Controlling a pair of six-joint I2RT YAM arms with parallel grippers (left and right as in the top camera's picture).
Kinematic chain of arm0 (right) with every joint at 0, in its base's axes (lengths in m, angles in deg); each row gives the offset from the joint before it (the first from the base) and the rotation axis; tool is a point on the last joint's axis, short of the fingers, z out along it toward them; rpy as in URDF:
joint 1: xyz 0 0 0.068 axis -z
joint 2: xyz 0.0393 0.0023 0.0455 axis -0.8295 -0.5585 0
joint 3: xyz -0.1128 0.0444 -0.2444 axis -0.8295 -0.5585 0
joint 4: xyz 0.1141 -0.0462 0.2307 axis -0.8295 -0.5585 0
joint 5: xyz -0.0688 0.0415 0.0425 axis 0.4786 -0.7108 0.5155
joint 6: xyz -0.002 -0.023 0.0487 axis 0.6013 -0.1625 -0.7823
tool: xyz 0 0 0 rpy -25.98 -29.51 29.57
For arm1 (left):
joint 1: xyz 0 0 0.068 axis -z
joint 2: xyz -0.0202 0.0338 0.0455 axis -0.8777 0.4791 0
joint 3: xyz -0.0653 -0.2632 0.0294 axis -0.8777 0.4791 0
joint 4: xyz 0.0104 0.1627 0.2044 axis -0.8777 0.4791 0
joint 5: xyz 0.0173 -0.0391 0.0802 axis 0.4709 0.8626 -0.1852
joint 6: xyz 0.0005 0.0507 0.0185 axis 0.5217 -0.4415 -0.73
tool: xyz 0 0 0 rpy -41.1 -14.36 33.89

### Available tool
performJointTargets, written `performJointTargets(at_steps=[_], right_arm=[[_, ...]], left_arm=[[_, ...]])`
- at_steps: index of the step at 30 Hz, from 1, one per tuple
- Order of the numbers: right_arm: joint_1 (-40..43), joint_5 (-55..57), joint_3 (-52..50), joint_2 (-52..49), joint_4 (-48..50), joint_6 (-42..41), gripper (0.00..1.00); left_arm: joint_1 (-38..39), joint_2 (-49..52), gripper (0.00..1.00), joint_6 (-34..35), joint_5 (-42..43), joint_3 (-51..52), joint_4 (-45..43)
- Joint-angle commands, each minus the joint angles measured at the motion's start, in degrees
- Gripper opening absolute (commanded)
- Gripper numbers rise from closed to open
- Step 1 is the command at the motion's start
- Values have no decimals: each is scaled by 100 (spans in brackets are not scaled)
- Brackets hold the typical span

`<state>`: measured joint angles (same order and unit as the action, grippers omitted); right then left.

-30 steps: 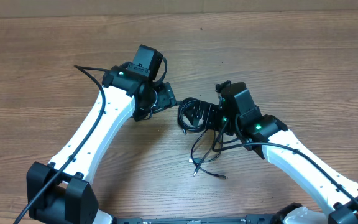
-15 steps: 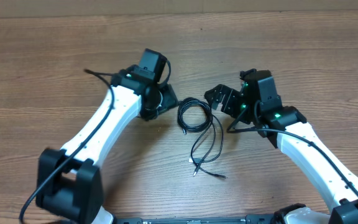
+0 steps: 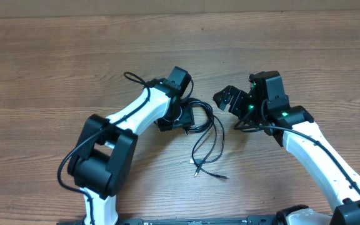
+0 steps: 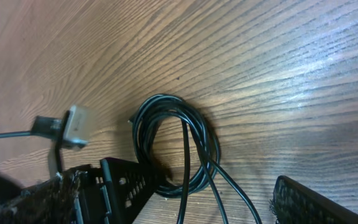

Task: Untangle cables

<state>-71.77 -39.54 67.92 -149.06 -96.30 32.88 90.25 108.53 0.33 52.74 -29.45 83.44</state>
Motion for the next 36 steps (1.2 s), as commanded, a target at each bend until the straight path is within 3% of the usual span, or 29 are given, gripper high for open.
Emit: performJointTargets(at_steps=[1, 3, 6, 7, 11, 20, 36], right_arm=[[20, 22, 151, 96, 140, 4, 100], [20, 22, 151, 96, 271, 2, 100], [7, 22, 151, 94, 402, 0, 100], [4, 20, 151, 94, 420, 0, 100], [4, 22, 151, 87, 417, 2, 100], [-13, -671, 146, 87, 306, 7, 100], [-490, -70, 146, 44, 247, 348, 100]], left_arm=[[-9, 229, 57, -422, -236, 37, -168], [-9, 229, 45, -625, -236, 37, -240], [-9, 229, 6, -981, -356, 35, -282], [-9, 229, 4, -1016, -533, 35, -278], [-28, 227, 4, -1016, -1121, -46, -229], [-136, 227, 4, -1384, -1139, -1226, 1047], [-151, 227, 4, -1917, -1134, -3228, 2675]])
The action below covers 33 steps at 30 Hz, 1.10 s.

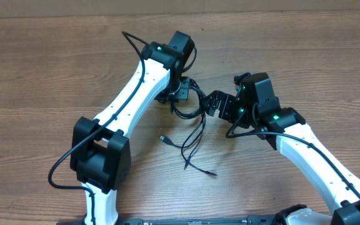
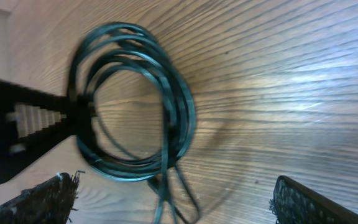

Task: Untangle cables

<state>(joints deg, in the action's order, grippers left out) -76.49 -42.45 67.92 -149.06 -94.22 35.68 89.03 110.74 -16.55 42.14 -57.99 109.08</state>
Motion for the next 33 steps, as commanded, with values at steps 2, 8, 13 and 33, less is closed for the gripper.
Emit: performJointTargets(at_steps=[2, 8, 13, 33], right_arm=[[-20, 125, 146, 7, 55, 70, 100], [-299, 33, 144, -225, 249, 72, 100], [-564, 28, 144, -505, 601, 90, 93], [-649, 975, 144, -752, 1014, 525, 74]], left_arm=[[-28, 4, 4, -229, -72, -555, 249], [-26, 4, 4, -227, -37, -1104, 463], [-26, 4, 4, -227, 299, -1362, 470], [-413, -654, 4, -409, 584, -1440, 420]])
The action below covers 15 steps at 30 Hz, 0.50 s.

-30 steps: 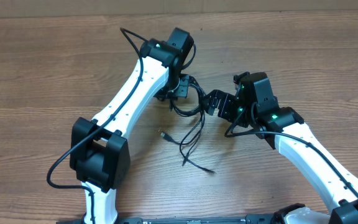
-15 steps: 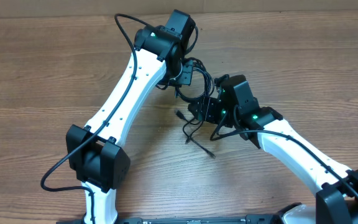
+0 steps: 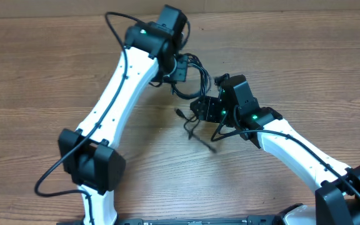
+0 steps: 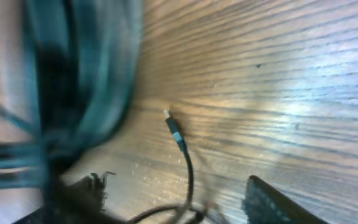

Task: Untangle cables

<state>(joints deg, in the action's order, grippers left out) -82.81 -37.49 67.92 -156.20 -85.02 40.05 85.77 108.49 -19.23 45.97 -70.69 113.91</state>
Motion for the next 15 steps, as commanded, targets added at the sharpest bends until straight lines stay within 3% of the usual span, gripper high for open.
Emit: performJointTargets(at_steps=[1, 7, 9, 11, 13, 15], right_arm=[[-17, 546, 144, -44, 175, 90, 75], [-17, -94, 144, -44, 789, 1032, 81], [-17, -249, 144, -44, 951, 1471, 77], [-17, -378, 144, -44, 1038, 1840, 64], [-17, -450, 144, -44, 1014, 2127, 37], [-17, -448, 144, -44, 839, 2168, 22]], left_arm=[[-94, -448, 4, -219, 326, -170, -87], [-94, -509, 4, -645, 835, -170, -131], [-105, -520, 4, -754, 837, -170, -131], [-133, -531, 4, -754, 835, -170, -133], [-186, -535, 4, -752, 835, -170, -144], [-271, -544, 4, -750, 833, -170, -155]])
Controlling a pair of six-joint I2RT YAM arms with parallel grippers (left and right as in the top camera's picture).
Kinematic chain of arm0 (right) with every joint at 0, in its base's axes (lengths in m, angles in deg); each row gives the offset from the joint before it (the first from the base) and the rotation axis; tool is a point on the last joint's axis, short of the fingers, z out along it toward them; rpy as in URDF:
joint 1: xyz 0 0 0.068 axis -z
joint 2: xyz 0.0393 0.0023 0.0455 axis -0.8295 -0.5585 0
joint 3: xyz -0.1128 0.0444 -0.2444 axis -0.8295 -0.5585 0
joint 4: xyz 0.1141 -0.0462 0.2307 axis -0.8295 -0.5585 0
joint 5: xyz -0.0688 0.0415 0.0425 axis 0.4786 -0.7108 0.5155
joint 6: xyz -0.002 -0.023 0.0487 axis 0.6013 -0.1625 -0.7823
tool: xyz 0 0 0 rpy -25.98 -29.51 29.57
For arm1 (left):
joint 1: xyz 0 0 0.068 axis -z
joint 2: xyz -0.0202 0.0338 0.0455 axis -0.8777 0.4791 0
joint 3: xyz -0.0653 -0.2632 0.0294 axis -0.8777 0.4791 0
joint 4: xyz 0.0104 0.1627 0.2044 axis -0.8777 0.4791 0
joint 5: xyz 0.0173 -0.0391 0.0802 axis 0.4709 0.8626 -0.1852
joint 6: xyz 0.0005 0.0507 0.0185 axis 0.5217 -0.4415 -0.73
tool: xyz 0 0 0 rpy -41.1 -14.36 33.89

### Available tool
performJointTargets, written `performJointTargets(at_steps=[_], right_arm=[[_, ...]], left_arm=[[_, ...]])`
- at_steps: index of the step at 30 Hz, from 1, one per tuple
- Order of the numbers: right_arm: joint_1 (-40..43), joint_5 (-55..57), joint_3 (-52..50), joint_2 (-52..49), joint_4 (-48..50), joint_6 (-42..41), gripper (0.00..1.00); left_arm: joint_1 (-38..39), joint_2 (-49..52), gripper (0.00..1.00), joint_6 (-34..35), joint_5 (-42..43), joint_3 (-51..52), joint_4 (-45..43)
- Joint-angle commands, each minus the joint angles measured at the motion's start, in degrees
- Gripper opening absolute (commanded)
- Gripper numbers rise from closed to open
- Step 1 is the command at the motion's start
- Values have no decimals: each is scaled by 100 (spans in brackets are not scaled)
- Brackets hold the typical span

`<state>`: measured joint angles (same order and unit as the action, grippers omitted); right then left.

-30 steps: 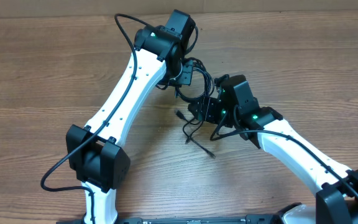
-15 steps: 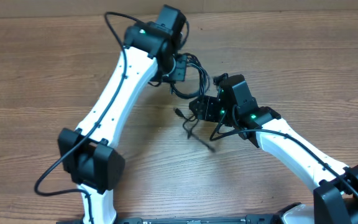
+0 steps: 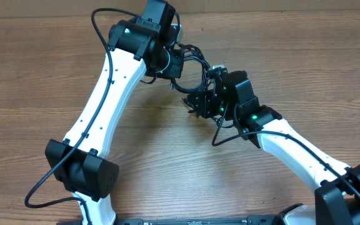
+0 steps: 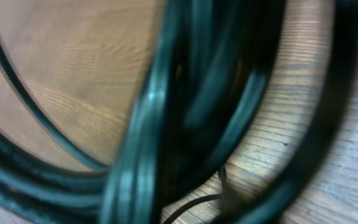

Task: Untangle cables

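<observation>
A bundle of black cables (image 3: 193, 60) hangs in loops at the far middle of the table, held off the wood. My left gripper (image 3: 172, 62) is shut on its left side. My right gripper (image 3: 200, 104) sits just below and to the right of the loops, touching the strands that hang down. A pale plug (image 3: 216, 69) shows above it. In the right wrist view blurred black cables (image 4: 166, 112) fill nearly the whole frame, with one thin strand (image 4: 191, 202) low down. My right fingers are hidden there, so their state does not show.
The wooden table (image 3: 49, 94) runs all round, its far edge (image 3: 280, 11) close behind the bundle. My left arm's own black lead (image 3: 97, 25) loops out to the far left. My right arm's lead (image 3: 220, 134) hangs under its wrist.
My left gripper has carried the bundle a little farther back and left. My right gripper has come up against the hanging strands. The loose ends no longer trail on the wood.
First my left gripper held the coil low at the table's middle, with my right gripper open and apart to the right. Then the coil sat farther back and my right gripper stood open beside it. Later its fingers were narrower by the trailing ends; now cables crowd its camera.
</observation>
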<state>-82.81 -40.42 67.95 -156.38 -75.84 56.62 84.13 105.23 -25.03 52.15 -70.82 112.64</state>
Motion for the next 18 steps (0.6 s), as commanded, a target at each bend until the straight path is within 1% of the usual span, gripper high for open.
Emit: performJointTargets(at_steps=[1, 3, 5, 7, 11, 14, 16, 18], right_arm=[[-17, -157, 142, -26, -197, 509, 15], [-17, -186, 142, -26, -439, 501, 9], [-17, -247, 142, -26, -708, 417, 8], [-17, -446, 144, -24, -1054, 201, 4], [-11, -940, 160, -20, -1263, -264, 4], [-11, -1591, 236, 48, -1338, -299, 4], [22, -2157, 393, 162, -1484, -302, 4], [66, -2339, 603, 245, -1770, -348, 4]], left_arm=[[-179, -227, 4, -168, 214, -157, -44], [-313, -227, 4, -168, 208, -157, -94], [-459, -227, 4, -153, 216, -157, -173], [-610, -227, 4, -94, 214, -157, -295], [-625, -225, 4, -81, 173, -155, -442], [-590, -225, 4, -87, 131, -153, -514], [-555, -225, 4, -208, 94, -149, -514], [-529, -225, 4, -282, 87, -146, -490]])
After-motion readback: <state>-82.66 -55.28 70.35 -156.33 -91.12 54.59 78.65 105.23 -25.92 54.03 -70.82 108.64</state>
